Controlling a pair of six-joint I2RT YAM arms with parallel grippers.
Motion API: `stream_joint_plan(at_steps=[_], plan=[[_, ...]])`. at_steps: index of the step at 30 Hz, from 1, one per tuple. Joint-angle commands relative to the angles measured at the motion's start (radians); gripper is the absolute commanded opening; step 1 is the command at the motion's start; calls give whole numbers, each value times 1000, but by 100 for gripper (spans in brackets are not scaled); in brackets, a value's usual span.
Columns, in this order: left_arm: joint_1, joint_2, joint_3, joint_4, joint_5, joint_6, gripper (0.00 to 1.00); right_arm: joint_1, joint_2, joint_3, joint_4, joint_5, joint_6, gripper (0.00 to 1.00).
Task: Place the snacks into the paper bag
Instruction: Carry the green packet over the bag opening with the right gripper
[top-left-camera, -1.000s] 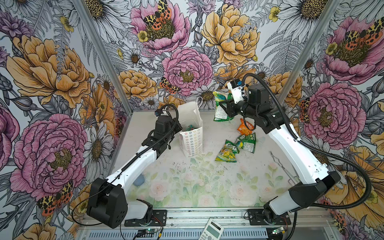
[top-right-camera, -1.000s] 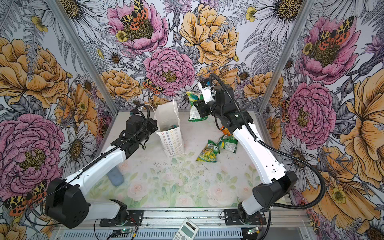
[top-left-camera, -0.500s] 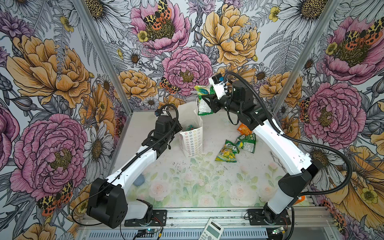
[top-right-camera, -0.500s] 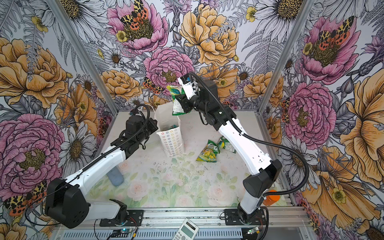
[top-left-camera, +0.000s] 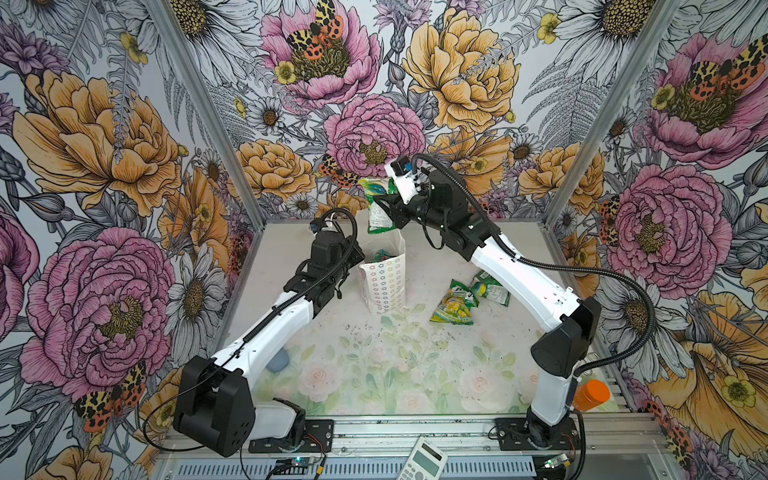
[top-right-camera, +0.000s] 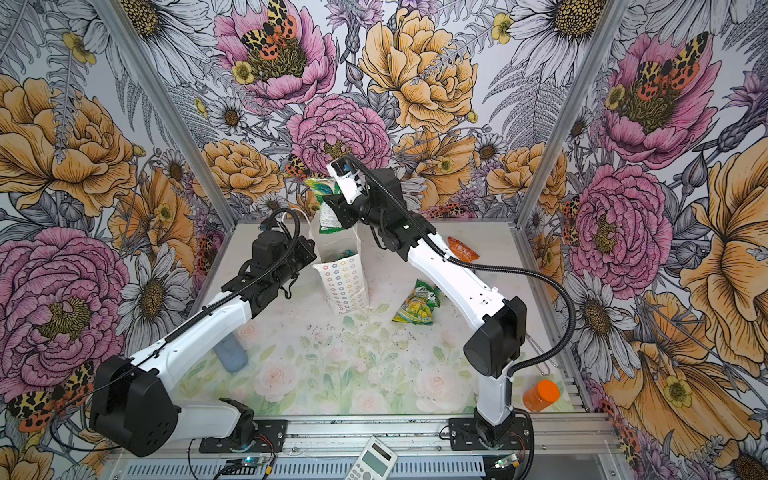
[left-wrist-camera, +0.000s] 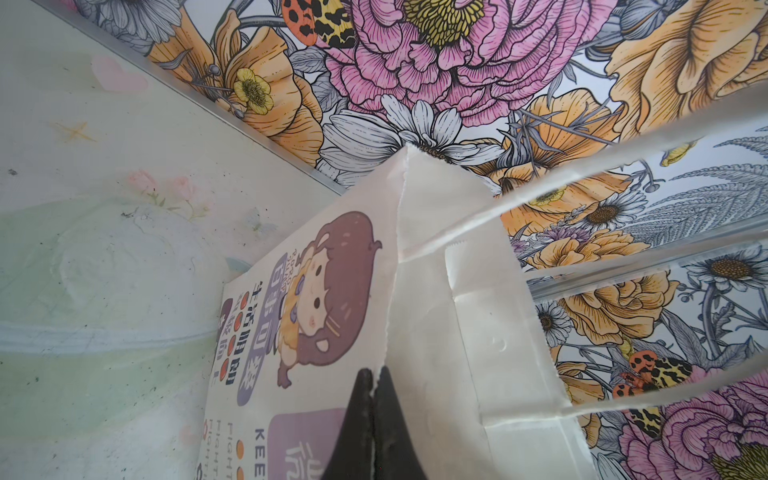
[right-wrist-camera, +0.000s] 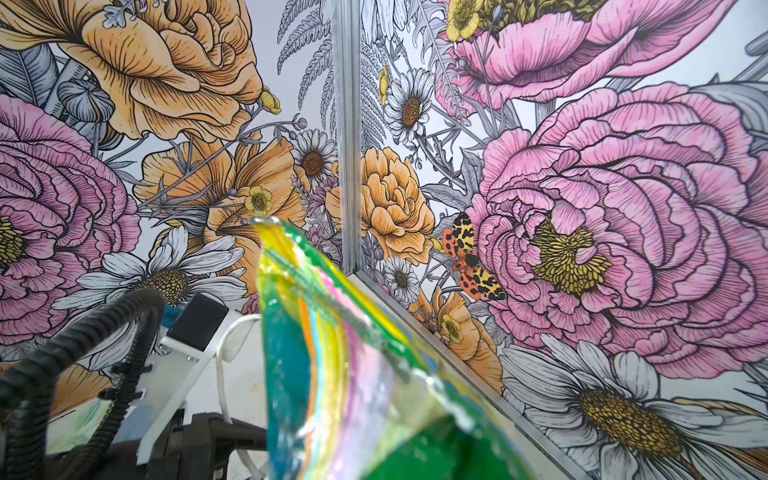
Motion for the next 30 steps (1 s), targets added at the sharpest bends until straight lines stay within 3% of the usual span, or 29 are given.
stream_joint_plan(at_steps=[1,30], plan=[[-7,-1,13,31,8,-2,0,12,17,54,86,-25,6,16],[-3,-19,-9,41,6,-3,0,22,55,-60,101,-38,-14,15]])
